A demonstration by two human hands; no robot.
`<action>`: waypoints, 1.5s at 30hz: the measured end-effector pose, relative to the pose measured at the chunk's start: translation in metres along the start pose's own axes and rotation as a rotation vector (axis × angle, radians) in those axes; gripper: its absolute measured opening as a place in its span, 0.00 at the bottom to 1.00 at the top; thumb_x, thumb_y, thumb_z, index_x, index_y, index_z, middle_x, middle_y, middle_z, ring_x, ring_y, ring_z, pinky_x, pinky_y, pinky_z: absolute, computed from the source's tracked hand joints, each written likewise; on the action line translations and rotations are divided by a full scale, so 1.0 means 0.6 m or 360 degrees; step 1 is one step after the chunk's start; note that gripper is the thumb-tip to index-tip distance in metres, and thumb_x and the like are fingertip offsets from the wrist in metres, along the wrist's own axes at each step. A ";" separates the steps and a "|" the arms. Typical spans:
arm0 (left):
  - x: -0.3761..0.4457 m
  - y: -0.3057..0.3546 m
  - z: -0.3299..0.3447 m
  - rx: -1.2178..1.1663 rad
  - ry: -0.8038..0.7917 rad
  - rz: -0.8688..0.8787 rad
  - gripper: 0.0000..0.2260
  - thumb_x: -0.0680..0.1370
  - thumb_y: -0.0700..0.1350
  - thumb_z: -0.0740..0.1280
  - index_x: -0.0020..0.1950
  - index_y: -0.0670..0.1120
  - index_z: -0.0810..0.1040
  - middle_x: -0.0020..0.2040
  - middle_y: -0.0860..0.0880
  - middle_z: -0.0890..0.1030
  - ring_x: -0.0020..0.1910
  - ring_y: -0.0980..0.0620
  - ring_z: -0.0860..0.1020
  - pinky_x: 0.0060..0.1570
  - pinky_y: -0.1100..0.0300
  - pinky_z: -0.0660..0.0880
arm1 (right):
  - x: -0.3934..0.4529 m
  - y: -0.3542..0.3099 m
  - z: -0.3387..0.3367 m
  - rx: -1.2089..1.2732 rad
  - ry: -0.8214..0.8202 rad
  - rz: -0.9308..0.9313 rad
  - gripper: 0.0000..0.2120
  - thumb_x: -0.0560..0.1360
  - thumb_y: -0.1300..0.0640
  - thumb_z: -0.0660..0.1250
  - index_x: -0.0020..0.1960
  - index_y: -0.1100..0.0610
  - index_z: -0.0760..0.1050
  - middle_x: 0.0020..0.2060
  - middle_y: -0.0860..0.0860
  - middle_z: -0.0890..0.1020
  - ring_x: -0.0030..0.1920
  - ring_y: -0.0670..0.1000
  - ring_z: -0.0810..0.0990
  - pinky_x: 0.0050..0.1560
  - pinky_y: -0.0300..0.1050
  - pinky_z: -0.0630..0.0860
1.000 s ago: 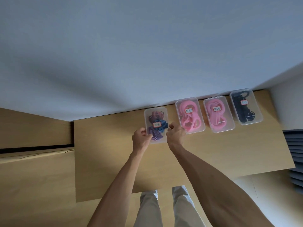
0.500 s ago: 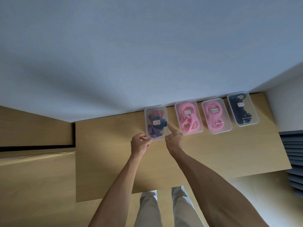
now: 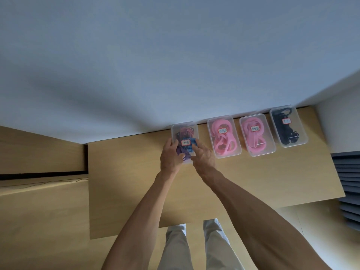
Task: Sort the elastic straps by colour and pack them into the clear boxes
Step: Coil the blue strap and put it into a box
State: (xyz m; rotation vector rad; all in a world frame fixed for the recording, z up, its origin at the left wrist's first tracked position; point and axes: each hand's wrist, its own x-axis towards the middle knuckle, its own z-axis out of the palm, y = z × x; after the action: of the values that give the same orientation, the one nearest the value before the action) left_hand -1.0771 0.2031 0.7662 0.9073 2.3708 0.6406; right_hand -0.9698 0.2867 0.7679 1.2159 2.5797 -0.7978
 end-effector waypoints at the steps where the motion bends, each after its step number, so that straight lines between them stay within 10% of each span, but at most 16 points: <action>1: -0.002 -0.002 0.003 0.0007 -0.0002 0.0009 0.18 0.70 0.37 0.74 0.59 0.42 0.77 0.56 0.48 0.76 0.51 0.49 0.76 0.41 0.64 0.67 | 0.001 0.002 0.001 -0.0046 -0.0019 -0.0017 0.15 0.76 0.59 0.70 0.62 0.59 0.75 0.71 0.48 0.72 0.53 0.54 0.79 0.50 0.42 0.71; 9: -0.004 0.001 0.005 0.0122 -0.0038 0.0063 0.24 0.71 0.41 0.75 0.66 0.44 0.74 0.71 0.47 0.69 0.67 0.46 0.70 0.49 0.54 0.78 | 0.002 -0.002 0.004 -0.0215 -0.0038 -0.0057 0.20 0.76 0.62 0.67 0.68 0.57 0.70 0.74 0.52 0.66 0.69 0.52 0.70 0.66 0.46 0.67; 25: -0.014 -0.020 -0.002 0.0298 -0.0349 0.0313 0.37 0.75 0.44 0.73 0.80 0.44 0.59 0.83 0.45 0.48 0.82 0.46 0.46 0.74 0.49 0.65 | 0.004 0.008 -0.008 -0.0194 -0.0222 -0.0049 0.36 0.76 0.57 0.72 0.78 0.49 0.59 0.80 0.48 0.54 0.73 0.51 0.67 0.65 0.47 0.73; 45: -0.025 0.005 0.007 0.0175 -0.0223 0.0274 0.31 0.73 0.42 0.74 0.75 0.46 0.70 0.79 0.41 0.58 0.76 0.44 0.63 0.65 0.53 0.73 | -0.001 0.007 -0.012 -0.0257 -0.0082 -0.0076 0.31 0.71 0.60 0.73 0.71 0.52 0.68 0.71 0.52 0.67 0.69 0.53 0.69 0.71 0.47 0.65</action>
State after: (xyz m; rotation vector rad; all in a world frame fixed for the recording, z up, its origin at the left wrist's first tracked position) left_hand -1.0636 0.1955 0.7695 1.1747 2.2377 0.4973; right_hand -0.9656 0.2920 0.7725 1.0768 2.5832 -0.6071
